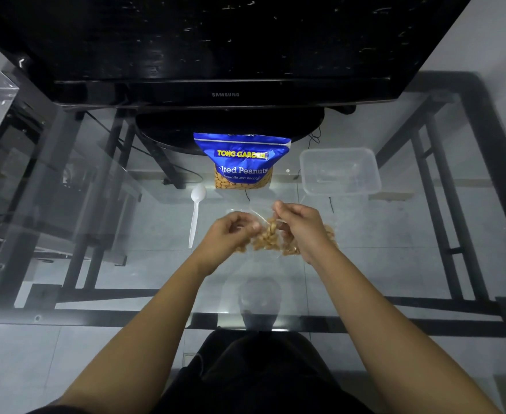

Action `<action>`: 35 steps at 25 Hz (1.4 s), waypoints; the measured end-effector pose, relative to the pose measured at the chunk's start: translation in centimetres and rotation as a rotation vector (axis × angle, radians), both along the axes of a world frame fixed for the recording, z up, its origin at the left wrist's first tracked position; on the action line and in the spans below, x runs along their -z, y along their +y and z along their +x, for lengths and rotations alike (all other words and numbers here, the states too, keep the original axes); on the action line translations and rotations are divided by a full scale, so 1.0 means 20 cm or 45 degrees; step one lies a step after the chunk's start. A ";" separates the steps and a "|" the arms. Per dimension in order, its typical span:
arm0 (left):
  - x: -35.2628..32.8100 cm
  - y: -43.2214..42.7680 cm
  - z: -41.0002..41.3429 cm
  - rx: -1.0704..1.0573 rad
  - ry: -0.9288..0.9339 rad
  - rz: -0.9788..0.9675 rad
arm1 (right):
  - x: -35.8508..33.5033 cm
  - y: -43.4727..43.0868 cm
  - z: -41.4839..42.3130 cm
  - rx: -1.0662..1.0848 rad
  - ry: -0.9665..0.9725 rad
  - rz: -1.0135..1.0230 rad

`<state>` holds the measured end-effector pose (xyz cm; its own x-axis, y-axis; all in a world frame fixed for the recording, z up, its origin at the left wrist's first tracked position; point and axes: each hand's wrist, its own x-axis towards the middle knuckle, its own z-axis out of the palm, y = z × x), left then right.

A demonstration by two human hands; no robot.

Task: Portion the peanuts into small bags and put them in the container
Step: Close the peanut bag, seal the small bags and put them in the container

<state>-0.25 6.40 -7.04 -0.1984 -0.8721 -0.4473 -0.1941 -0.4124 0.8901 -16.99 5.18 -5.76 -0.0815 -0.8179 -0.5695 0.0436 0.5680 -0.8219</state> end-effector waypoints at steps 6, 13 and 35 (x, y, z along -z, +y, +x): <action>0.11 0.02 -0.03 -0.233 -0.343 -0.063 | 0.13 0.01 -0.09 -0.397 1.143 -0.122; 0.15 0.05 -0.12 -0.061 -1.008 -0.310 | 0.19 0.09 -0.07 -0.457 1.306 -0.049; -0.10 -0.07 -0.26 -0.149 0.139 -0.038 | -0.06 0.10 -0.07 0.419 -0.057 -0.252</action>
<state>-5.37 4.91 -4.97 -0.1404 -0.9046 -0.4025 -0.0476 -0.3999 0.9153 -18.31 7.28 -4.63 -0.3366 -0.8465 -0.4124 0.2352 0.3485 -0.9073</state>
